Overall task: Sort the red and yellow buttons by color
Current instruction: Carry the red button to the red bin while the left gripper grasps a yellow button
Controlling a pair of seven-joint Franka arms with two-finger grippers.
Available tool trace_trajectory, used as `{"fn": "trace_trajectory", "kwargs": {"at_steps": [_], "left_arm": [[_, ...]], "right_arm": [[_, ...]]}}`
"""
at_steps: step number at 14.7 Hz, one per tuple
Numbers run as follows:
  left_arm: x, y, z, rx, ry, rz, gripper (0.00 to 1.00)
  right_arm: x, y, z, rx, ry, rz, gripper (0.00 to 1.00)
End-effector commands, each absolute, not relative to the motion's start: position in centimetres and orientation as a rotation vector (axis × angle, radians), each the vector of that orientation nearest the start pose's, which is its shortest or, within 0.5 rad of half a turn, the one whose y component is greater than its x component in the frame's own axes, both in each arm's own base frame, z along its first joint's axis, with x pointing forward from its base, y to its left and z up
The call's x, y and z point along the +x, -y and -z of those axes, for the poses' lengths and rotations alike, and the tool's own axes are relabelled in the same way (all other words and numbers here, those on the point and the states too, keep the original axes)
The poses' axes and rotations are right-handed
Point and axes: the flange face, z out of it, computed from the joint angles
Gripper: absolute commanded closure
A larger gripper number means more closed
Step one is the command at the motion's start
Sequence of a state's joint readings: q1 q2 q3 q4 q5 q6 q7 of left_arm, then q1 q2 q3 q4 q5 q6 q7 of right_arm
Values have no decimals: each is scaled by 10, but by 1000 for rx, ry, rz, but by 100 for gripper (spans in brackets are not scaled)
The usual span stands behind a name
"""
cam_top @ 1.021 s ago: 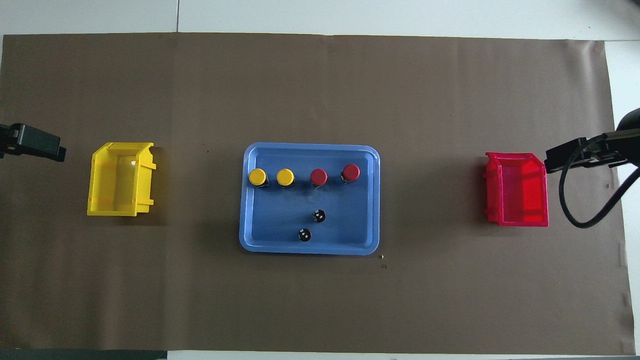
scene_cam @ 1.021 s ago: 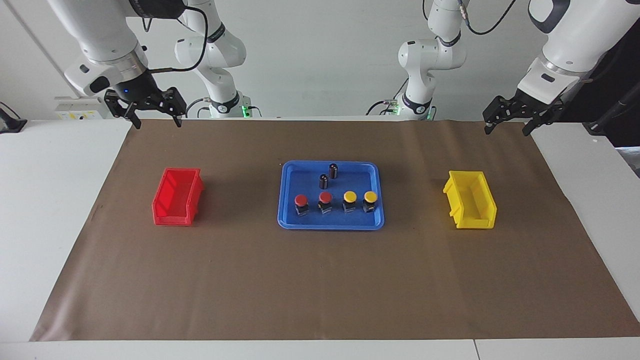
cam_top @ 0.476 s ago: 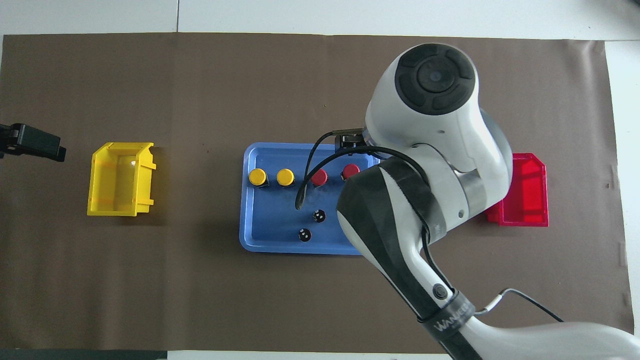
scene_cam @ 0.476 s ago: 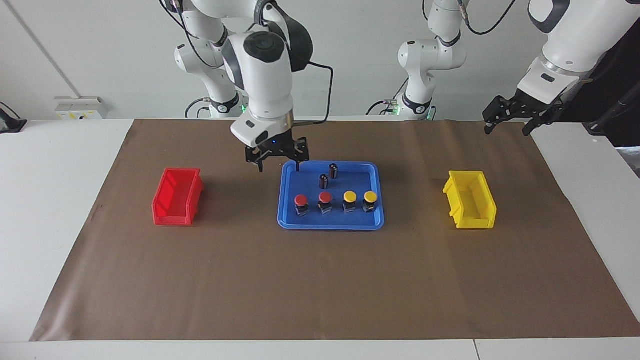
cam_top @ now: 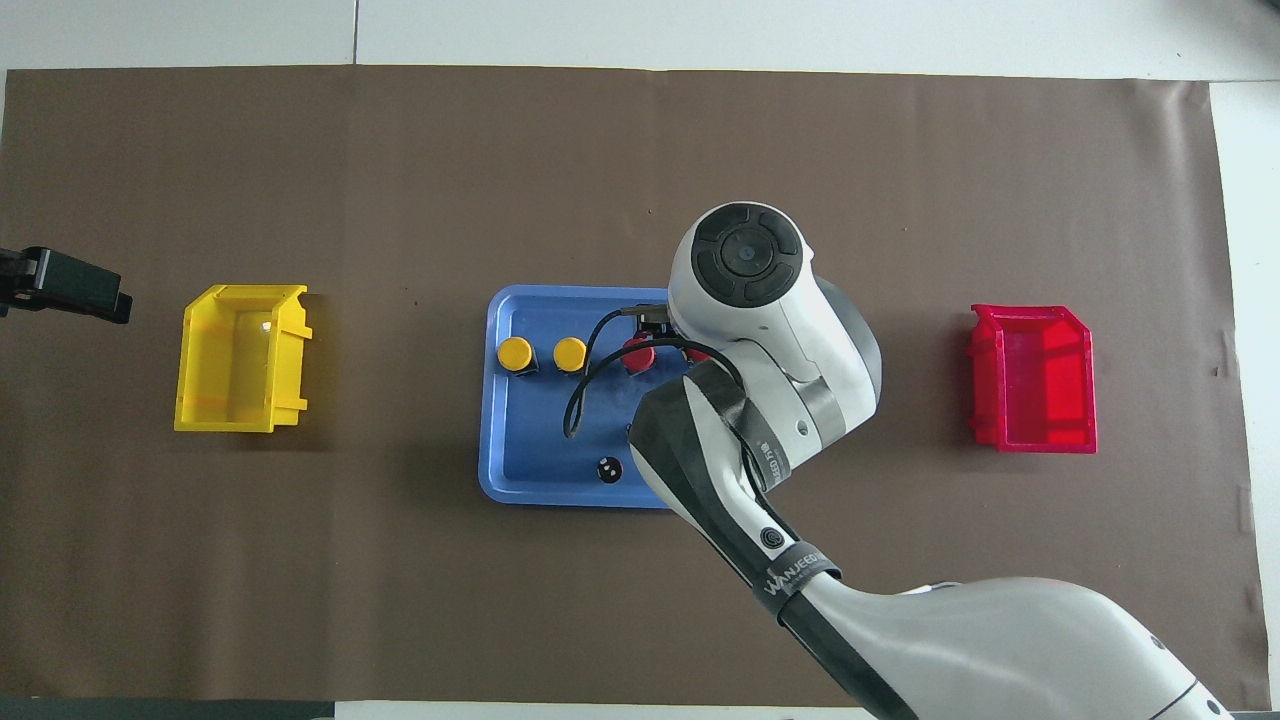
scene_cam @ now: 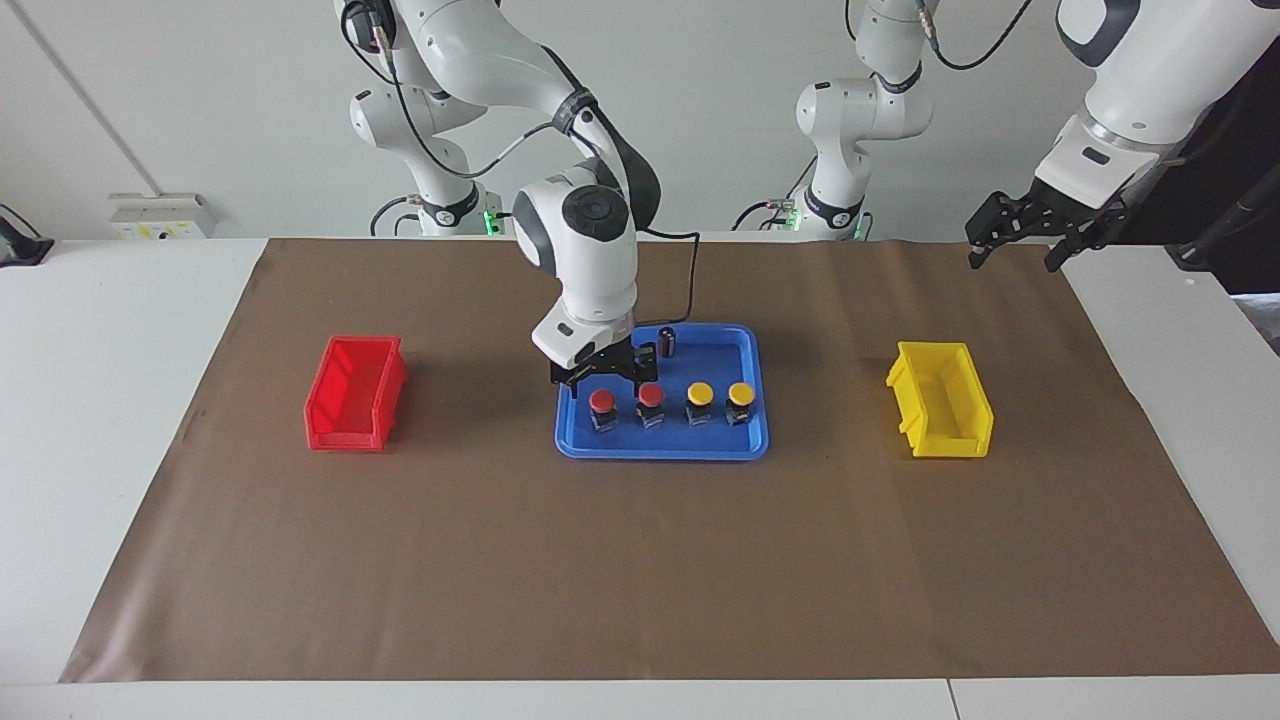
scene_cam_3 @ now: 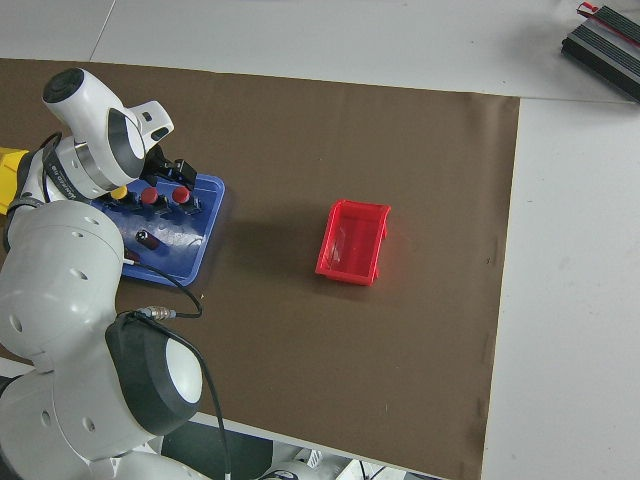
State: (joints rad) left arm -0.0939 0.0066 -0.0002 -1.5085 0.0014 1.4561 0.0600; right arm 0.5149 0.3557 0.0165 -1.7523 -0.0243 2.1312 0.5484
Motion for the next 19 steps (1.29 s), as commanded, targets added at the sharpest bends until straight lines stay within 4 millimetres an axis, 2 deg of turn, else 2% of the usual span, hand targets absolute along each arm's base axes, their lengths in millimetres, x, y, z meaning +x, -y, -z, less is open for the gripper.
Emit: {"fn": "trace_trajectory", "kwargs": {"at_steps": [1, 3, 5, 7, 8, 9, 10, 11, 12, 13, 14, 16, 18, 19], "left_arm": [[533, 48, -642, -3140, -243, -104, 0], [533, 48, -642, -3140, -243, -104, 0], [533, 48, -642, -3140, -243, -104, 0], [531, 47, -641, -3140, -240, -116, 0], [531, 44, -642, -3141, -226, -116, 0], [532, 42, -643, -3141, -214, -111, 0], [532, 50, -641, -3139, -240, -99, 0], [528, 58, -629, -3138, -254, -97, 0], [518, 96, -615, -3130, -359, 17, 0], [507, 135, -581, -3126, -401, 94, 0], [497, 162, -553, -3147, -296, 153, 0], [491, 233, -507, -3176, -162, 142, 0], [495, 272, -466, -3183, -112, 107, 3], [495, 288, -448, -3187, -97, 105, 10]], "right_arm": [[549, -324, -358, -3139, -14, 49, 23], [549, -323, -355, -3138, -5, 54, 25], [549, -323, -351, -3139, -2, 52, 34], [551, -322, -350, -3133, -2, 68, 56], [553, -320, -353, -3136, -7, 60, 71], [557, -320, -360, -3140, -9, 61, 78], [561, -319, -374, -3148, -15, 45, 78], [568, -318, -396, -3156, -23, 28, 78], [577, -304, -421, -3155, -34, 7, 78], [581, -277, -446, -3166, -20, -29, 78], [573, -240, -468, -3175, 56, -74, 78], [554, -143, -484, -3163, 197, -95, 78], [531, -58, -485, -3146, 281, -104, 77], [523, -19, -477, -3135, 316, -110, 76]]}}
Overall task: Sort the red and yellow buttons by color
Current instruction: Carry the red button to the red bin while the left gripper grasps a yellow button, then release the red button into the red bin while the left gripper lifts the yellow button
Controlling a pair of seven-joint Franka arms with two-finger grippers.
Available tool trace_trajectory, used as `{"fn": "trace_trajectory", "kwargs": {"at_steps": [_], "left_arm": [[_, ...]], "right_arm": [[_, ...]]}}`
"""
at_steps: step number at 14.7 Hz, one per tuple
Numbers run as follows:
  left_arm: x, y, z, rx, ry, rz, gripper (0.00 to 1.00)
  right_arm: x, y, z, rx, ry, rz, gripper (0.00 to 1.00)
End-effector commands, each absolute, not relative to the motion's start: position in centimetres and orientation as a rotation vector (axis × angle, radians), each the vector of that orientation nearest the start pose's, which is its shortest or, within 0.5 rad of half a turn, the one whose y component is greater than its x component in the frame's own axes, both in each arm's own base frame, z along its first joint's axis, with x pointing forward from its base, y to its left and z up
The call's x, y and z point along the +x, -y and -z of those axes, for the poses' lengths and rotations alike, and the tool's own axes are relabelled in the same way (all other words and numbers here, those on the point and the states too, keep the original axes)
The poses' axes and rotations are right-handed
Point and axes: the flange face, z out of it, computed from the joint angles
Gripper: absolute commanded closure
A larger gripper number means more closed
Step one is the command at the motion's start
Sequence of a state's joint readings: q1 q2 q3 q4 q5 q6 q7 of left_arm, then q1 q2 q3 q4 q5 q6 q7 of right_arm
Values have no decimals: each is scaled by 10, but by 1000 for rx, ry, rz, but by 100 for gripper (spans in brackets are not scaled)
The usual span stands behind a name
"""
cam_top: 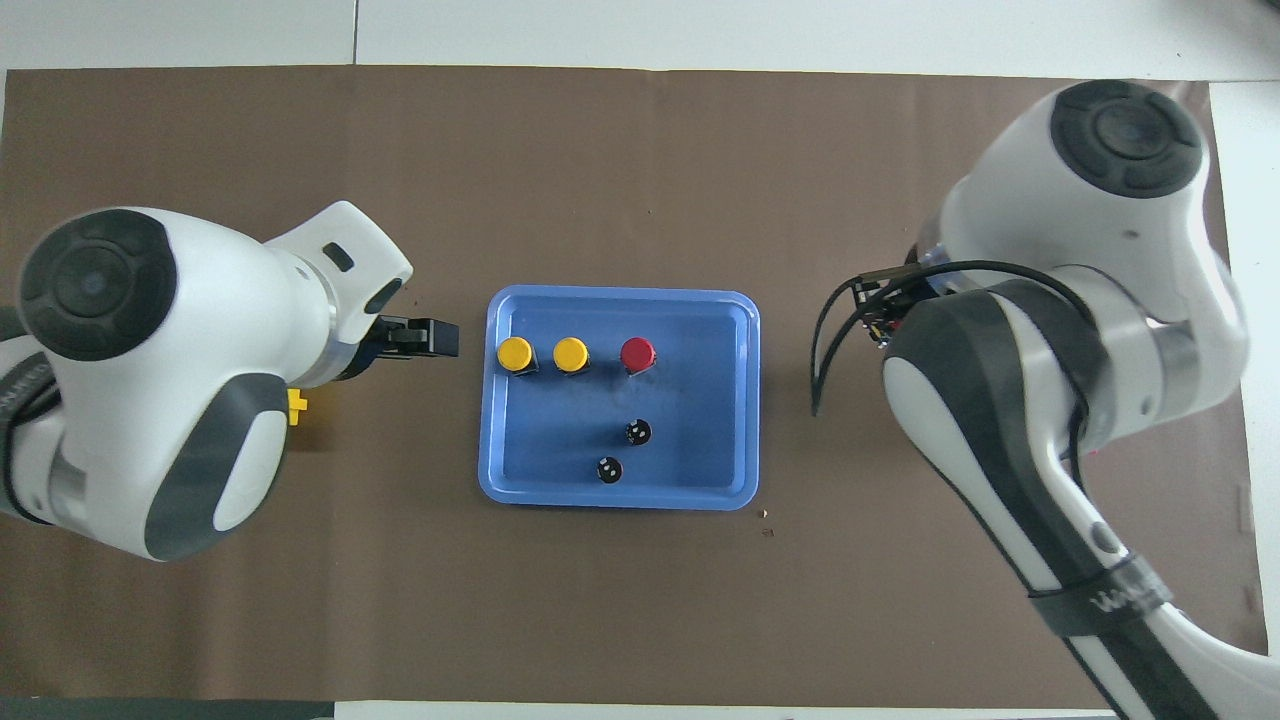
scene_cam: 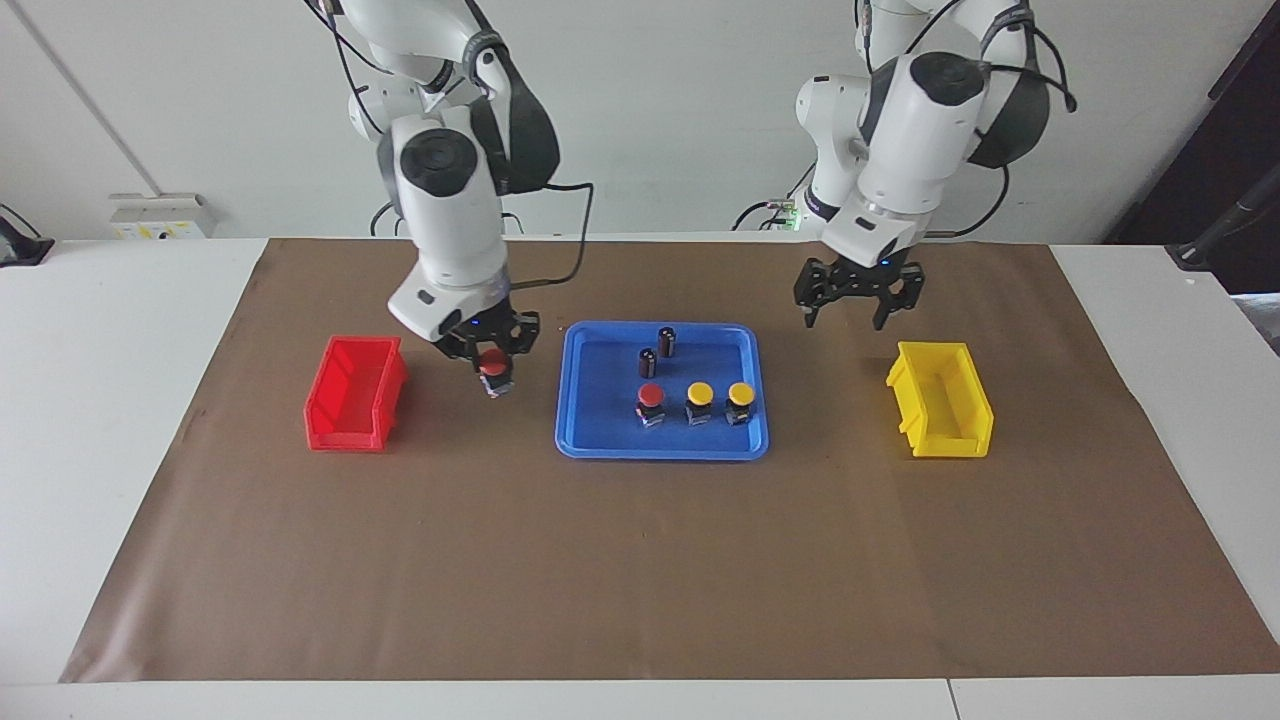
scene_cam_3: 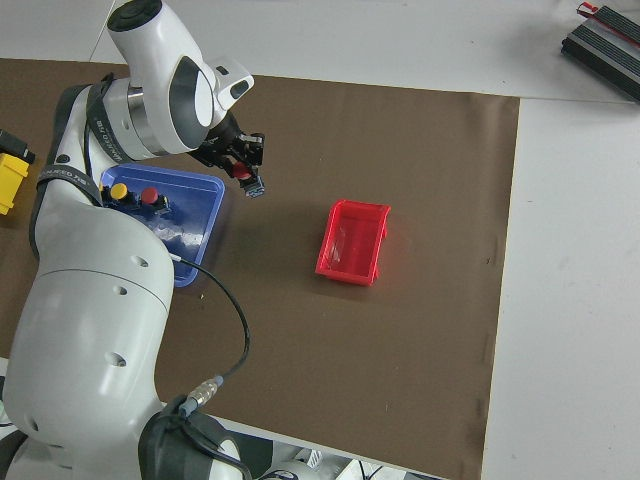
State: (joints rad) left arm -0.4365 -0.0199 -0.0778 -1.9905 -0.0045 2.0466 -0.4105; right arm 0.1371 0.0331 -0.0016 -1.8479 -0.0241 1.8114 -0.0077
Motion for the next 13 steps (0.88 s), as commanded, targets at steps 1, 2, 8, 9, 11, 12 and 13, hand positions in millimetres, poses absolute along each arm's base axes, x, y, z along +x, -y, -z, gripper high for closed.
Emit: {"fn": "trace_trajectory", "kwargs": {"at_steps": [1, 2, 8, 9, 11, 12, 13], "left_arm": [[497, 299, -431, -3190, -64, 96, 15], [498, 307, -420, -3195, -71, 105, 21], [504, 318, -379, -3195, -81, 93, 31], [504, 318, -379, -3195, -81, 93, 31], [504, 317, -378, -3197, -81, 99, 31], [500, 316, -370, -3191, -80, 80, 31], [497, 320, -368, -3195, -95, 90, 31]], "right_arm": [[518, 9, -469, -3124, 340, -108, 75], [508, 33, -455, -3122, 355, -87, 74], [482, 67, -419, -3130, 405, 16, 74], [484, 64, -417, -3135, 391, 40, 74], [480, 62, -397, -3138, 375, 52, 74], [479, 64, -379, -3139, 374, 64, 73], [479, 64, -369, -3141, 374, 86, 73]]}}
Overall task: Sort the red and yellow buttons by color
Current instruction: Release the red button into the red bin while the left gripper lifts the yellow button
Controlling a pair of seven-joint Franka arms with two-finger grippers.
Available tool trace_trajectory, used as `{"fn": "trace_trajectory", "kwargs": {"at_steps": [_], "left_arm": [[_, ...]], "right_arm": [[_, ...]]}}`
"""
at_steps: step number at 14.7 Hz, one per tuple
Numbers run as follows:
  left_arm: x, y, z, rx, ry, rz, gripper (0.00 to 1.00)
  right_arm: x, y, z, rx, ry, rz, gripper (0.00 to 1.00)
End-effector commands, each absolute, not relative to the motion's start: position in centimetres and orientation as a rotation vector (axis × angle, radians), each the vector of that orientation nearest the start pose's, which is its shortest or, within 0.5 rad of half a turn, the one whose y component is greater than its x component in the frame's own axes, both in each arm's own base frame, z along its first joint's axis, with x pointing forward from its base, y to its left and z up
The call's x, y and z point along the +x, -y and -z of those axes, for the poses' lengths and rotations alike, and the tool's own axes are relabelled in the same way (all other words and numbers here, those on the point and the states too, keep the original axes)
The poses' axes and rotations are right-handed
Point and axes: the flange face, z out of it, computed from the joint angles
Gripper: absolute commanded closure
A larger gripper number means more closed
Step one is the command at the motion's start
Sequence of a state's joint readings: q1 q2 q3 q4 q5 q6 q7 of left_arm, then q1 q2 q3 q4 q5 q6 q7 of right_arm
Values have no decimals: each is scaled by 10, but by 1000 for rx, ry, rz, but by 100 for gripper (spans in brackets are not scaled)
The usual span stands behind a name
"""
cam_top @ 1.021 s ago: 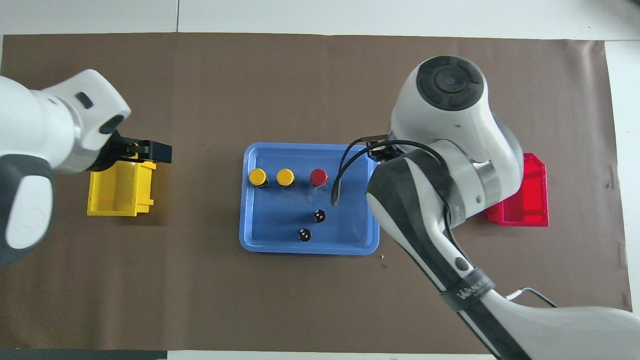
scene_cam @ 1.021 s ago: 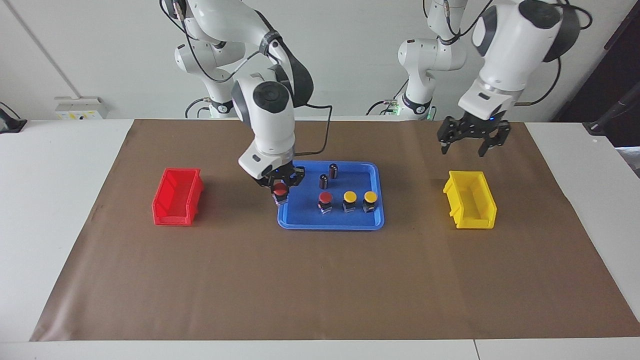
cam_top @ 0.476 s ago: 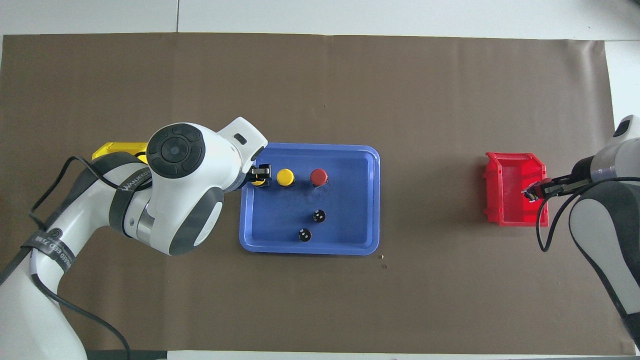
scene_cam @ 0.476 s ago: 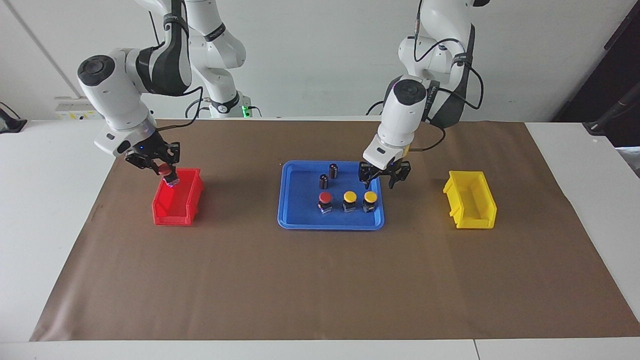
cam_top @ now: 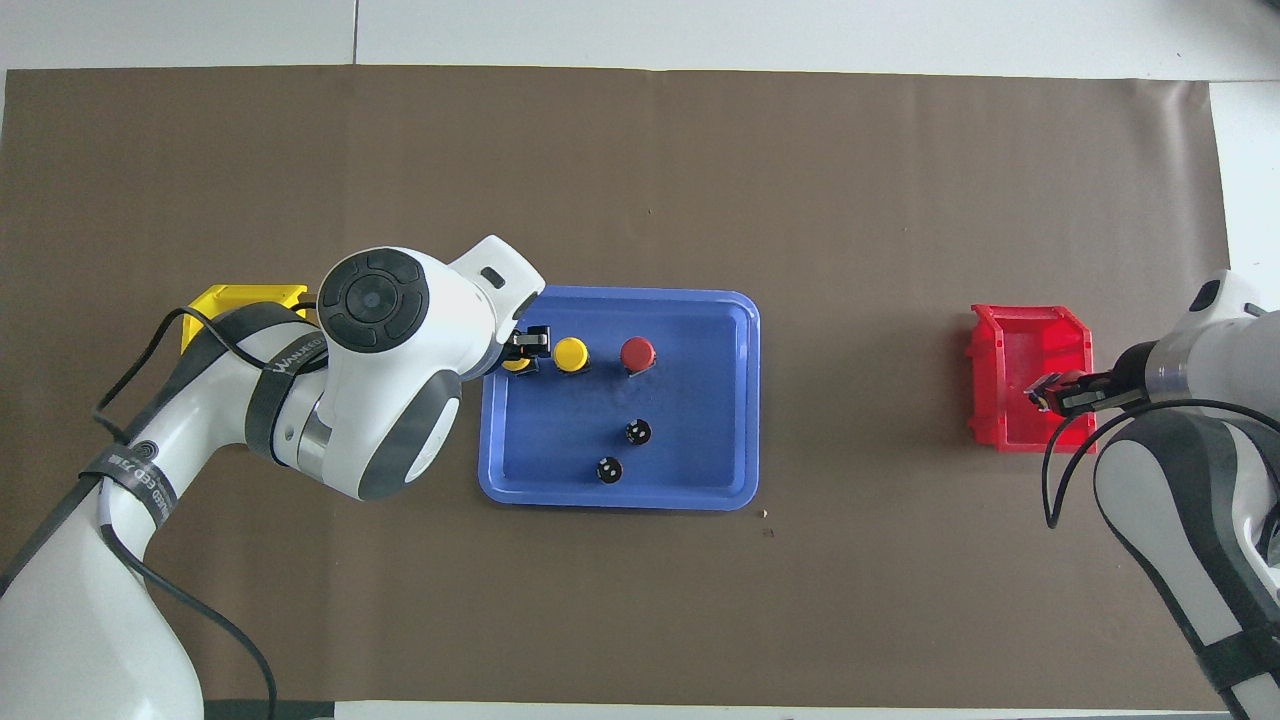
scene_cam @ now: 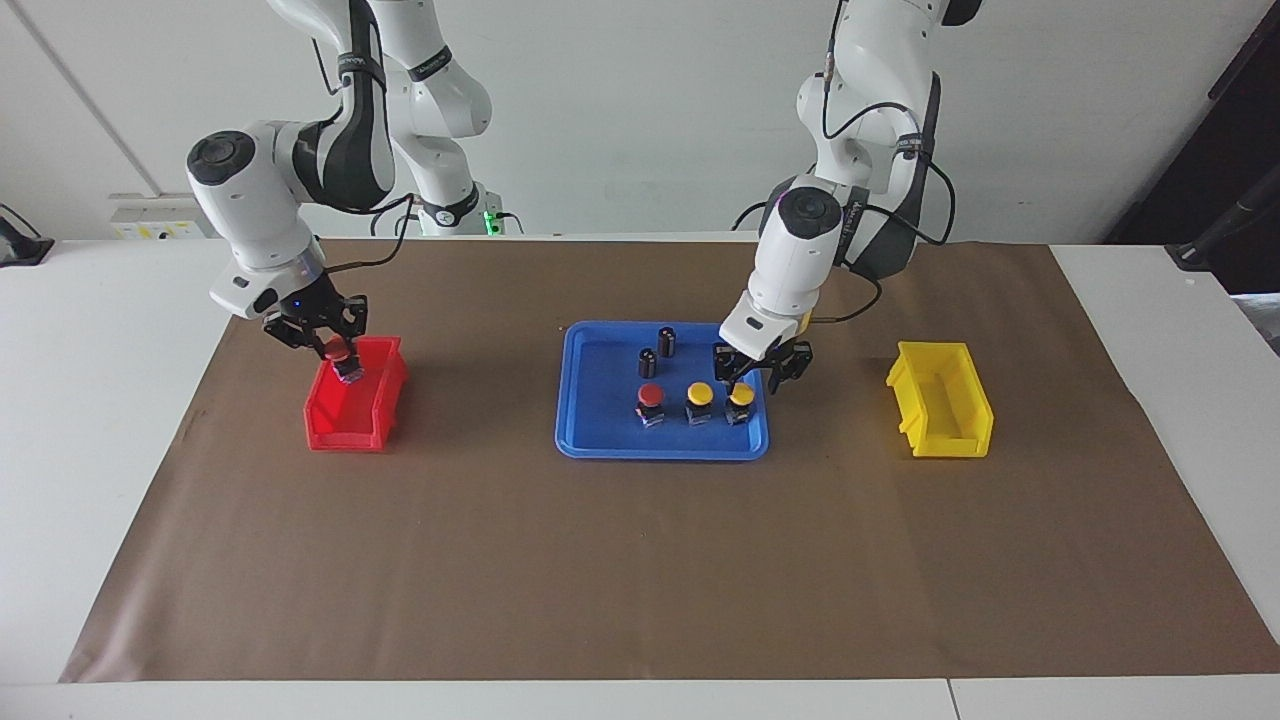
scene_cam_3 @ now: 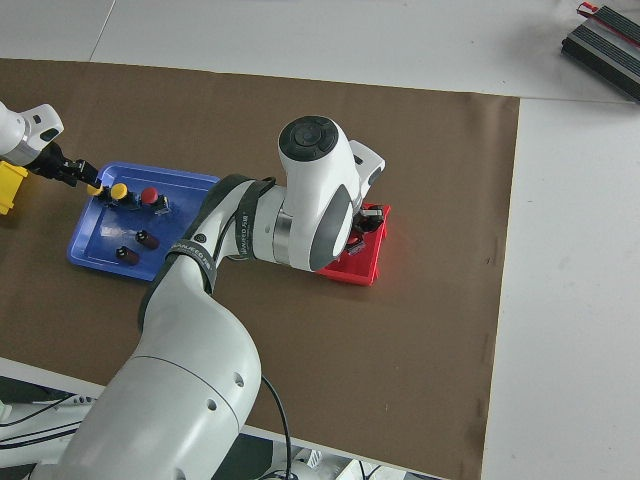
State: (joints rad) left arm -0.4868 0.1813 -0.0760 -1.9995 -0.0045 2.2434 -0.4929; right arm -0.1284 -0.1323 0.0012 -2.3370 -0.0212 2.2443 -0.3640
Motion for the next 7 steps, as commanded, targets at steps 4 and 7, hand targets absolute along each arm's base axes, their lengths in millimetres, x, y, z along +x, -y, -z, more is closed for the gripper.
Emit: {"fn": "trace_trajectory", "kwargs": {"at_steps": [4, 7], "left_arm": [[497, 322, -359, -3196, -94, 92, 31], [500, 323, -353, -3199, -77, 95, 52]], "right_arm": [[477, 61, -362, -3143, 360, 89, 61], [480, 63, -367, -3140, 391, 86, 13]]}}
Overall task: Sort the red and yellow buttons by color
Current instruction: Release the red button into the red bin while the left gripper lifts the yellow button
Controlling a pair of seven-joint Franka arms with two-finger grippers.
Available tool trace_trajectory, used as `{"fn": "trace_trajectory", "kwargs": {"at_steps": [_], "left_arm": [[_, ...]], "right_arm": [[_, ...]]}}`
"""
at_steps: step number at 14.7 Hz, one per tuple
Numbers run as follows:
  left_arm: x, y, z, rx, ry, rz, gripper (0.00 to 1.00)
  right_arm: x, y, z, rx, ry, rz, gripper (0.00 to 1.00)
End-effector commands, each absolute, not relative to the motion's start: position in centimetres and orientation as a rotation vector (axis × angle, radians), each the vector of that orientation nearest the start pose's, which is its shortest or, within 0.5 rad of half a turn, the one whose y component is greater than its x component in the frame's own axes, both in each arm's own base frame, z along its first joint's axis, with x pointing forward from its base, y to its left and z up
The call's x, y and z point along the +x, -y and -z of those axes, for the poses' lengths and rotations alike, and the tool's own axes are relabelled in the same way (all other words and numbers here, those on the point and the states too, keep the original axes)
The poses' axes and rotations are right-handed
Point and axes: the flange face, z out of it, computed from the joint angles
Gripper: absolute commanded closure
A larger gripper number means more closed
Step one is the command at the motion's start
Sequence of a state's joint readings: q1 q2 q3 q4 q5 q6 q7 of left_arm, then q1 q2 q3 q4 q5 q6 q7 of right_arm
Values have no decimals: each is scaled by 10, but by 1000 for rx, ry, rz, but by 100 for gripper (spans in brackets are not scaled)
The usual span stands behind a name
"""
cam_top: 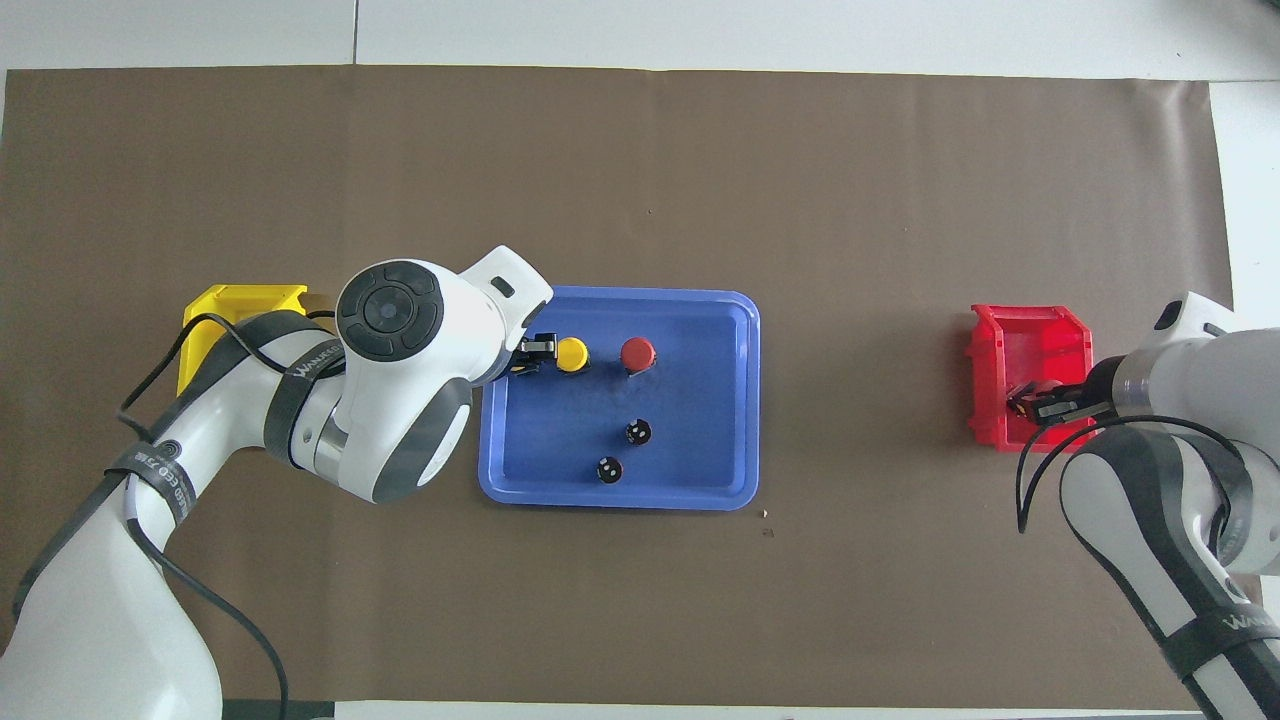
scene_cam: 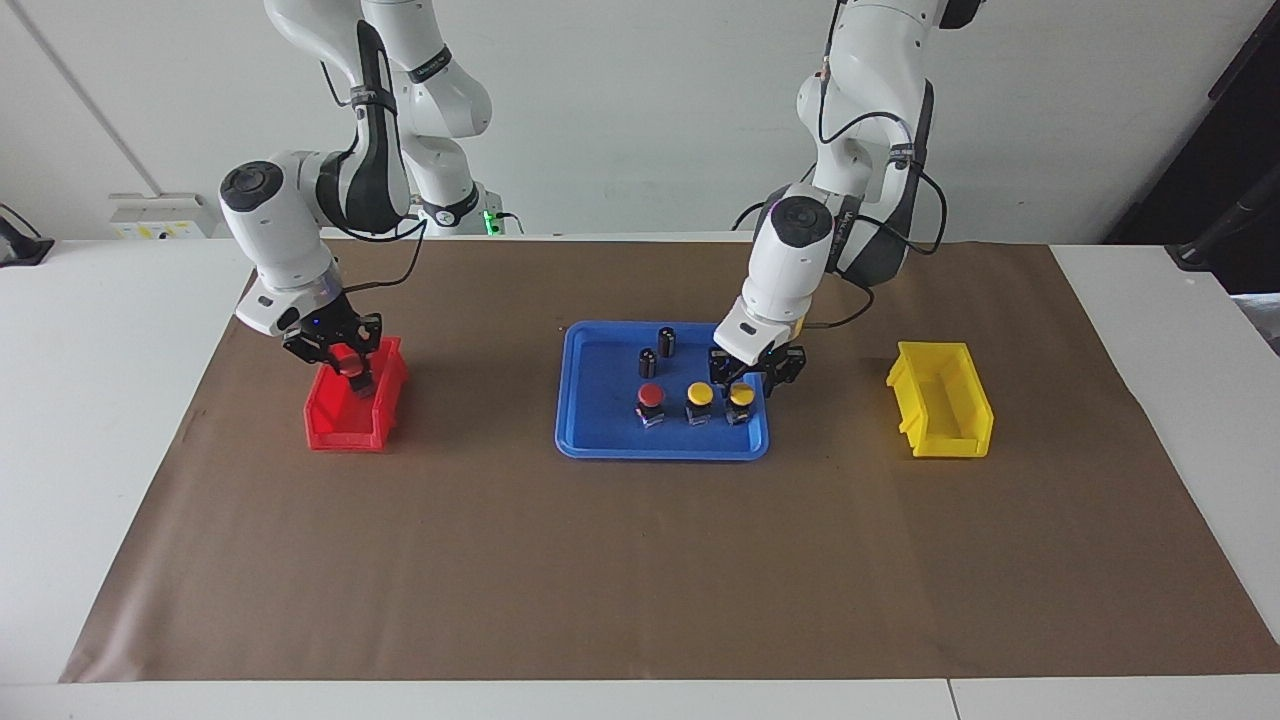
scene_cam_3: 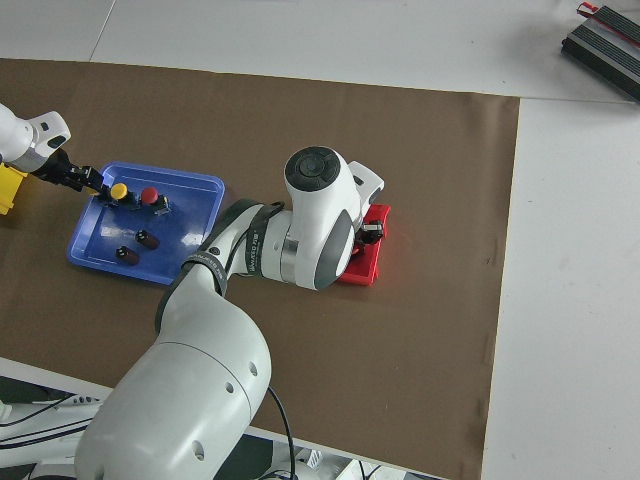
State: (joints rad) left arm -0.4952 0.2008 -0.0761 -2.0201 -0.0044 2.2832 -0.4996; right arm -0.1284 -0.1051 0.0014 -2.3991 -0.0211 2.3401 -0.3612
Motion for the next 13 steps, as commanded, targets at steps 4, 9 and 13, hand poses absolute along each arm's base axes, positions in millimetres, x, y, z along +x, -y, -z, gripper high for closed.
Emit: {"fn": "trace_trajectory", "kwargs": {"at_steps": [4, 9, 13], "left_arm": [[512, 325, -369, -3212, -25, 117, 98], [536, 270, -451, -3160, -104, -86, 99], [563, 138, -495, -3151, -452, -195, 99]], "right_arm": [[520, 50, -413, -3117, 437, -27, 1], [562, -40, -475, -3108, 317, -42, 1], [567, -214, -486, -3073, 51, 72, 1]]}}
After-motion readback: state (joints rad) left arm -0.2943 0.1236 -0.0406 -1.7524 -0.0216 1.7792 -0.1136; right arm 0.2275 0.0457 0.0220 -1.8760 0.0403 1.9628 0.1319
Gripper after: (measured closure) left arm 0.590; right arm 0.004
